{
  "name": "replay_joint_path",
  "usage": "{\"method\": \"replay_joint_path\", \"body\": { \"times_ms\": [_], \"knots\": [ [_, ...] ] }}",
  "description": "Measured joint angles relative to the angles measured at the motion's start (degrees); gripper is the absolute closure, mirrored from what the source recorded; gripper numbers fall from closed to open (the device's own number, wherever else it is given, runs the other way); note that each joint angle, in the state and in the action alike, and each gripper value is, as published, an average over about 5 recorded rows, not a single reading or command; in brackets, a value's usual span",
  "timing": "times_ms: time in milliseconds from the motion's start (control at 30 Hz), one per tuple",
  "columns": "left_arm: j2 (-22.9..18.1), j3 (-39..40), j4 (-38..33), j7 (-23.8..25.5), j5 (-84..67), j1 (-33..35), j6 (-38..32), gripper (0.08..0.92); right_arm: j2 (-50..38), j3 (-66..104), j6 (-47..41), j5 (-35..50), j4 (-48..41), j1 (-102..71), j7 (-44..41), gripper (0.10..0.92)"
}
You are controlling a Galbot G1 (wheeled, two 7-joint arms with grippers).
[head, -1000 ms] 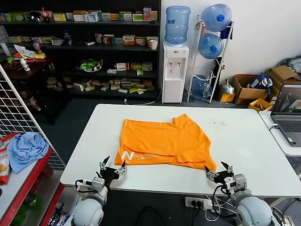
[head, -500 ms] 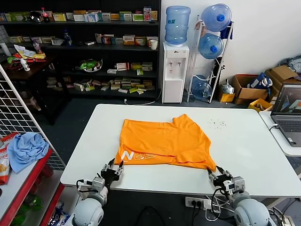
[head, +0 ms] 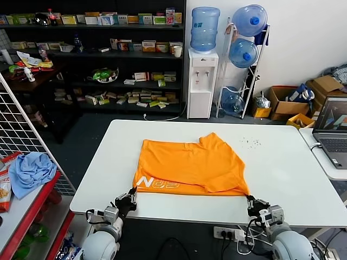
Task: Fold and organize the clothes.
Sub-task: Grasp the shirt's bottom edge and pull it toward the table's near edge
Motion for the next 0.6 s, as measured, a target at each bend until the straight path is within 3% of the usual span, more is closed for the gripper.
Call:
{"method": "replay_joint_path", "body": {
  "times_ms": [600],
  "knots": [
    [2.6,-1.3,-10.1,-1.9,0.4,9.0,3.3,0.904,-1.8,2.1,-2.2,-0.9,10.0,-10.2,2.9,0.897]
  ]
}}
